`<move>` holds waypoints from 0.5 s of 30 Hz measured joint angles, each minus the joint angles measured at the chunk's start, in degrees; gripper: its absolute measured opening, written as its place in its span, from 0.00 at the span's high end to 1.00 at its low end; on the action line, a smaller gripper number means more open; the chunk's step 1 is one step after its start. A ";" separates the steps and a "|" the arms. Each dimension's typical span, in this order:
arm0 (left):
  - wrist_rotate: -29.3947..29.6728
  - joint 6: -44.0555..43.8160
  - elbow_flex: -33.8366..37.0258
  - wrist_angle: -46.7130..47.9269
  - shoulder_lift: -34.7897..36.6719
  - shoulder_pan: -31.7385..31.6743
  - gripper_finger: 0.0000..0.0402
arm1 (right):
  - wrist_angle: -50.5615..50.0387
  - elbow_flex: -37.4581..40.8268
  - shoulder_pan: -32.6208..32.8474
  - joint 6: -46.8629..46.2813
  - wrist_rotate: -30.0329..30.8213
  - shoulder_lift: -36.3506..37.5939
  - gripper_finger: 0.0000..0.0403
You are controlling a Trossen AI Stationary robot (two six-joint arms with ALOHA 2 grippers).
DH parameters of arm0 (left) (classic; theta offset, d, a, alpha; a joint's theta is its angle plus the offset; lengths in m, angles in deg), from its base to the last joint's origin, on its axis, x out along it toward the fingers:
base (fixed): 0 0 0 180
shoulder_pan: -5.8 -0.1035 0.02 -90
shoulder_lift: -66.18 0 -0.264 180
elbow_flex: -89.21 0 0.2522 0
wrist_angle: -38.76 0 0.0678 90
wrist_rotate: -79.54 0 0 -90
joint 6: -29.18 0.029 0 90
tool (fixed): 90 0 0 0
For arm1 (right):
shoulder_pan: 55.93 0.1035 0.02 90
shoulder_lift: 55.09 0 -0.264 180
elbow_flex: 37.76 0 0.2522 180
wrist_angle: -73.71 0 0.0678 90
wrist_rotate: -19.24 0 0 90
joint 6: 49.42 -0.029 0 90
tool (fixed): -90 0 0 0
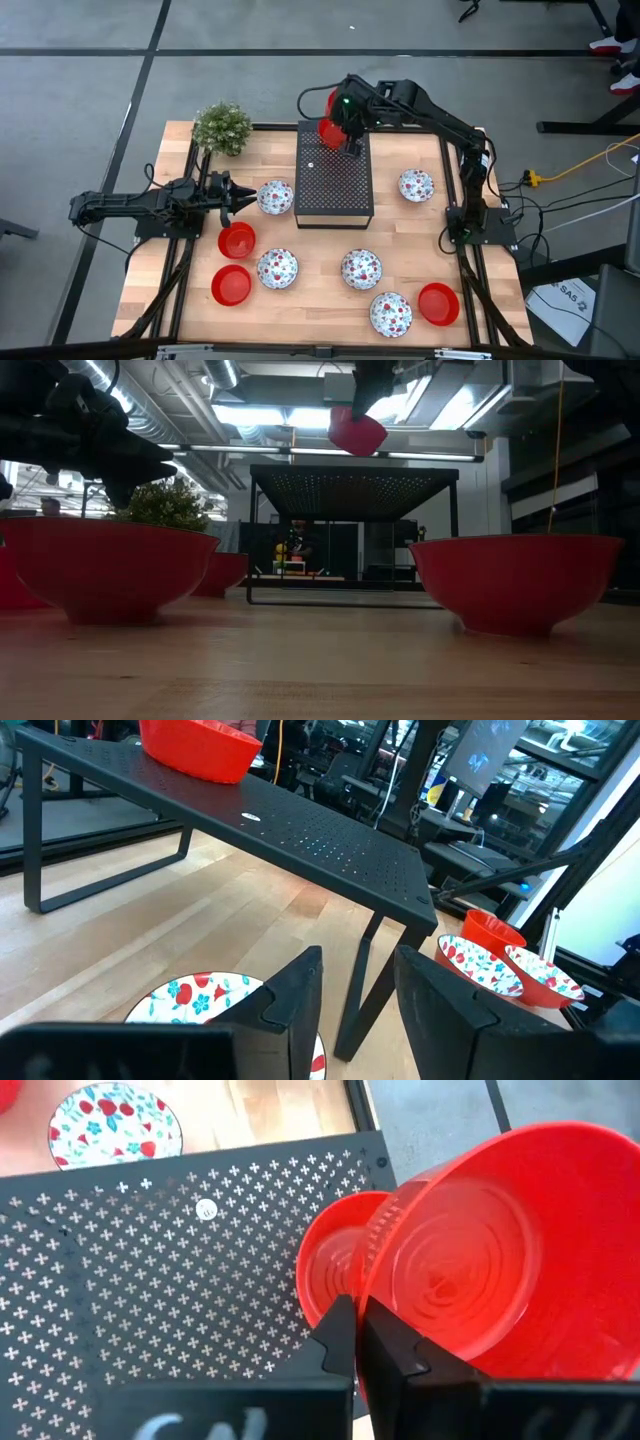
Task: Pick & Place Mini bowls
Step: Stack the red bowl on top of the other red bowl on the shelf
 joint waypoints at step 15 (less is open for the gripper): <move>0.01 0.00 0.00 -0.01 -0.02 -0.02 0.70 | 6.16 6.97 -1.24 -0.71 0.26 -0.71 0.98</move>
